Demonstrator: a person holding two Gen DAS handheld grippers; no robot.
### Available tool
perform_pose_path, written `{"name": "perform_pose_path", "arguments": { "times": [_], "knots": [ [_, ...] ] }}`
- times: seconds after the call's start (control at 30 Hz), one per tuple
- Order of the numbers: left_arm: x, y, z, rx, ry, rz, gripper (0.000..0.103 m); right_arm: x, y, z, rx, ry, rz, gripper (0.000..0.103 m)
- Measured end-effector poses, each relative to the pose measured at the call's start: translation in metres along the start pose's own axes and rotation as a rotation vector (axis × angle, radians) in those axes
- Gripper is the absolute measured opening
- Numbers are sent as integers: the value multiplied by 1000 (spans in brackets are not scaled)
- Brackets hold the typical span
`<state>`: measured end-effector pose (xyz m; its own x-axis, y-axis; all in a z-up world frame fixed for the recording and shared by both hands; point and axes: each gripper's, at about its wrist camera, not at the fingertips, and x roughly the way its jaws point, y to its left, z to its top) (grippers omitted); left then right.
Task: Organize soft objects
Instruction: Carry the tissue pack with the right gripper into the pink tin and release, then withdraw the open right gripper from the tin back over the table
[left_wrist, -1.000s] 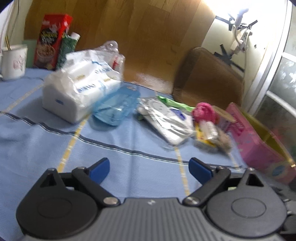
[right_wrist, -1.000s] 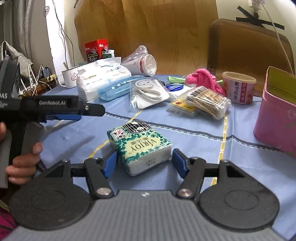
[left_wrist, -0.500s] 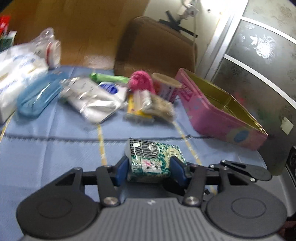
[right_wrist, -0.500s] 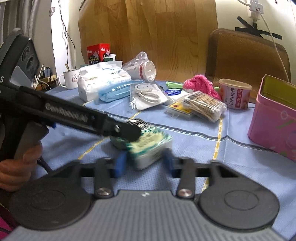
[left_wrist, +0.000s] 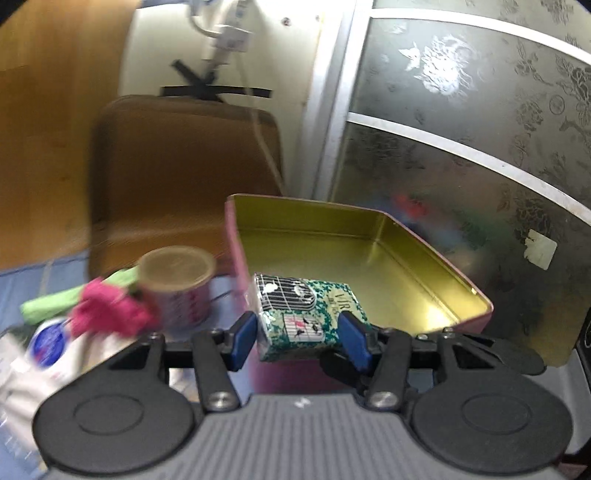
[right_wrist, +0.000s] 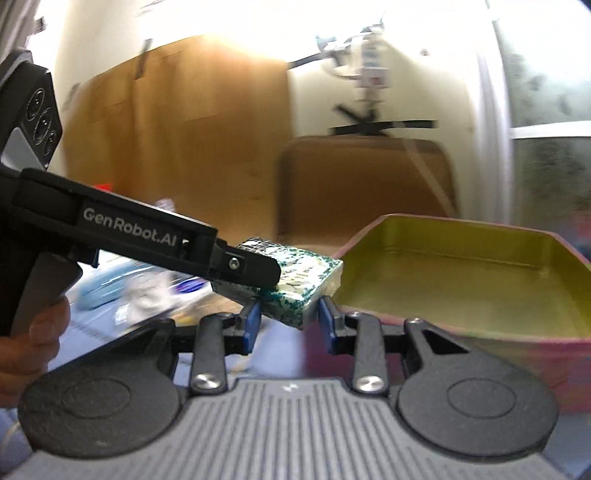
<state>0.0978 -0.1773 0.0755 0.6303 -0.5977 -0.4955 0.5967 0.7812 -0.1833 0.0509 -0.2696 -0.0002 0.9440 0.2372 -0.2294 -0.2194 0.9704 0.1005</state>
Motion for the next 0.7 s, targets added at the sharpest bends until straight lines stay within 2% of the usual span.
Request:
{"name": "perform_pose_path", "arguments": {
  "times": [0.1, 0.17, 0.2, 0.23, 0.3, 0.47, 0.5, 0.53, 0.6, 0.63, 0.7],
  "knots": [
    [29, -11, 8, -7, 28, -6, 54, 6, -24, 4, 9, 11, -41, 39],
    [47, -16, 8, 15, 61, 34, 79, 14, -37, 6, 0, 43, -68, 43],
    [51, -18, 7, 28, 60, 60, 81, 16, -43, 5, 2, 52, -86, 48],
    [50, -18, 7, 29, 45, 62, 82, 16, -48, 6, 8, 53, -109, 59],
    [38, -13, 9, -1, 10, 36, 84, 11, -58, 8, 22, 45, -107, 62],
    [-7, 9, 4, -62, -95, 44, 92, -12, -77, 13, 35, -125, -214, 64],
    [-13, 12, 1, -69, -95, 56, 92, -13, -82, 16, 45, -158, -244, 66],
    [-18, 15, -3, -77, -92, 67, 92, -12, -84, 18, 41, -196, -293, 75],
    [-25, 21, -13, -97, -74, 83, 92, -4, -82, 19, -45, -294, -397, 89],
    [-28, 24, -18, -107, -62, 91, 92, 3, -79, 17, -113, -331, -439, 92],
    [-34, 29, -27, -126, -41, 108, 92, 27, -76, 13, -246, -315, -483, 92]
  ]
}}
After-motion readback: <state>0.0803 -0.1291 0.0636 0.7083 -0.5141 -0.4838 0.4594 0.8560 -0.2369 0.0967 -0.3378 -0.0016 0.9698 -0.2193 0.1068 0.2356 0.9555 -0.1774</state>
